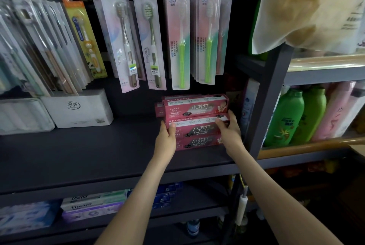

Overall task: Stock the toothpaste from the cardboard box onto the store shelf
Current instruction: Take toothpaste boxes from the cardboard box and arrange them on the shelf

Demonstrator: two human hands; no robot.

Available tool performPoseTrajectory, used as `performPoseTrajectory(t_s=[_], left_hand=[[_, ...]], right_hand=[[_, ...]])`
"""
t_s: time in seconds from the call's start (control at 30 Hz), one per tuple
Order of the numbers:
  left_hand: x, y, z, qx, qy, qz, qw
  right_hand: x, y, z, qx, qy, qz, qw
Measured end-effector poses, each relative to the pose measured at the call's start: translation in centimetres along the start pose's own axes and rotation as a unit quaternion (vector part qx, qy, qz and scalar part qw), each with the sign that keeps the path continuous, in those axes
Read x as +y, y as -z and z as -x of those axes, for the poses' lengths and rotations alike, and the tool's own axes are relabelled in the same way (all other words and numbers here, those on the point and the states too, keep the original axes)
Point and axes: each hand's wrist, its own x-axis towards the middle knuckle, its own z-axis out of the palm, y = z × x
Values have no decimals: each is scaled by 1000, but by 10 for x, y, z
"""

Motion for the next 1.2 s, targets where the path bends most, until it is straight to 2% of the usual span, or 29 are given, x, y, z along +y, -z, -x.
performPoseTrajectory(t_s=[0.17, 0.23, 0.3, 0.4, 0.53, 0.6, 0.77, 0.97, 1.1, 1.2], left_hand=[[3, -5, 8, 20, 11, 12, 1000], [9, -11, 21, 64, 9, 22, 998], [17, -19, 43, 120, -8, 0, 993], [32, -39, 93, 170, -99, -64, 978], [55, -83, 152, 159, -257, -129, 944], [75, -112, 175, 127, -291, -117, 941], [134, -213, 243, -8, -309, -110, 944], [197, -371, 311, -150, -294, -162, 930], [235, -451, 337, -256, -250, -247, 900], [248, -501, 338, -293, -243, -292, 877]], right_hand=[[1, 2, 0, 4, 5, 26, 1000], [0, 5, 9, 23, 15, 47, 999], [-4, 10, 26, 25, 60, 81, 995], [-12, 29, 63, 0, 162, 165, 973], [-24, 83, 119, -49, 260, 214, 940], [-32, 126, 140, -45, 295, 229, 927], [-39, 280, 167, 11, 344, 278, 897], [-26, 487, 185, 39, 280, 360, 889], [-15, 595, 188, 54, 201, 386, 899], [-3, 664, 178, 75, 186, 406, 892]])
